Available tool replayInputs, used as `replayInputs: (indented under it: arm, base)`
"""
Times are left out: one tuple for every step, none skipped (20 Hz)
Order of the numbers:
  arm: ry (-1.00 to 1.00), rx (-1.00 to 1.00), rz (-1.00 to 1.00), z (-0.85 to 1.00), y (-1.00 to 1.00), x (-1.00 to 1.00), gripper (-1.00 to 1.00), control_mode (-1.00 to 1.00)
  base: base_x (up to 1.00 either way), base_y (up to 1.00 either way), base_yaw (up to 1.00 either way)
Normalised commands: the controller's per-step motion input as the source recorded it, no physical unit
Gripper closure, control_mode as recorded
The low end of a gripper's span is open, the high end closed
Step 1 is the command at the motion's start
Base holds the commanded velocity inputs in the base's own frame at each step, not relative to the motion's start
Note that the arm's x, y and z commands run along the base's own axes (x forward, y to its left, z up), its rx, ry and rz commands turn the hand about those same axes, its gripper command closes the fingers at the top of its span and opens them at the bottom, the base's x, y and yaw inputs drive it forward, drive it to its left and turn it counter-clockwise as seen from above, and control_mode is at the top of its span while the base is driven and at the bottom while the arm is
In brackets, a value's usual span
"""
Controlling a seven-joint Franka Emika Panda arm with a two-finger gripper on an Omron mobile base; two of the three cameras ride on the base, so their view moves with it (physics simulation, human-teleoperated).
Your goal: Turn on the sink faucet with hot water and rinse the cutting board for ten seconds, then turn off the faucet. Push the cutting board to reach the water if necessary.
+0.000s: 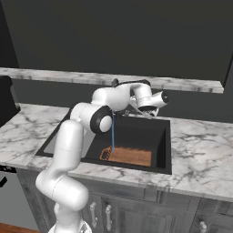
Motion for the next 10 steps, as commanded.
replayInputs:
  arm:
    - [-0.05, -0.01, 0.00, 0.00, 0.00, 0.00, 1.00, -1.00]
    - [-0.04, -0.01, 0.00, 0.00, -0.01, 0.00, 1.00, -1.00]
    - [-0.04, -0.01, 0.00, 0.00, -0.06, 0.00, 1.00, -1.00]
    - [-0.02, -0.01, 0.00, 0.00, -0.06, 0.00, 1.00, -1.00]
    - [0.00, 0.00, -0.01, 0.00, -0.05, 0.00, 1.00, -1.00]
    - [0.00, 0.00, -0.03, 0.00, -0.05, 0.00, 1.00, -1.00]
    - [0.00, 0.00, -0.03, 0.00, -0.06, 0.00, 1.00, -1.00]
    - [0.00, 0.00, -0.03, 0.00, -0.09, 0.00, 1.00, -1.00]
    - [0.00, 0.00, -0.04, 0.00, -0.11, 0.00, 1.00, -1.00]
    - [0.00, 0.00, -0.04, 0.00, -0.14, 0.02, 1.00, -1.00]
  base:
    - [0.00, 0.00, 0.00]
    - [0.00, 0.00, 0.00]
    - [0.00, 0.00, 0.00]
    - [0.00, 0.00, 0.00]
    - [0.00, 0.00, 0.00]
    - [0.00, 0.00, 0.00]
    - [0.00, 0.00, 0.00]
    - [0.00, 0.00, 0.00]
    - [0.00, 0.00, 0.00]
    - [0.00, 0.00, 0.00]
